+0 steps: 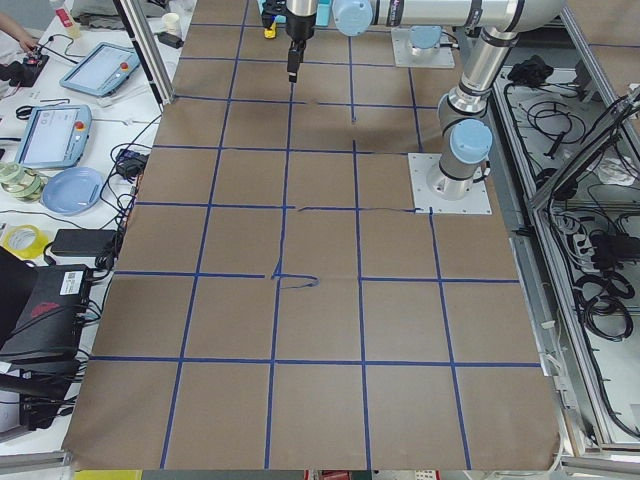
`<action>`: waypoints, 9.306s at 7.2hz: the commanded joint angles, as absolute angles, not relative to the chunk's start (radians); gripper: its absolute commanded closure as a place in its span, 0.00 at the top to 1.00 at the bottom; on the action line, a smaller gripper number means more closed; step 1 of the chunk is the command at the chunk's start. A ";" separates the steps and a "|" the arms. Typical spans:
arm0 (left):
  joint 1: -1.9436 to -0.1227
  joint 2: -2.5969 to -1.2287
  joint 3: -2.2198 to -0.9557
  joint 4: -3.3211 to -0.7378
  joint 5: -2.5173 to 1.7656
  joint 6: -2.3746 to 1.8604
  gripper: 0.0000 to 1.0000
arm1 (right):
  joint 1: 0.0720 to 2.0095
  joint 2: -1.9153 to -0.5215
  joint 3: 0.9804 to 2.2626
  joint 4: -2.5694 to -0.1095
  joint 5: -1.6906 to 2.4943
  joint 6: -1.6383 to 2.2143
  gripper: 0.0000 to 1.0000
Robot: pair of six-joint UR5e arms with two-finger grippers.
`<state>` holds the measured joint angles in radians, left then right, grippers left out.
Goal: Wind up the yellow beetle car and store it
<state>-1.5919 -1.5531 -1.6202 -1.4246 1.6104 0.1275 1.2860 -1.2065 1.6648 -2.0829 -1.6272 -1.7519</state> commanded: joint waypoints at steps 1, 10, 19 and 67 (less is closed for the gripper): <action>-1.598 -1.551 -1.620 -1.424 1.608 0.120 1.00 | 1.270 -1.131 1.686 -2.190 -1.628 -1.770 1.00; -1.598 -1.555 -1.621 -1.422 1.608 0.120 1.00 | 1.270 -1.032 1.703 -2.361 -1.575 -1.968 0.99; -1.598 -1.549 -1.621 -1.419 1.612 0.133 1.00 | 1.288 -1.084 1.697 -2.341 -1.555 -1.898 0.02; -1.594 -1.539 -1.621 -1.420 1.614 0.133 1.00 | 1.655 -1.560 1.494 -1.641 -1.606 -0.021 1.00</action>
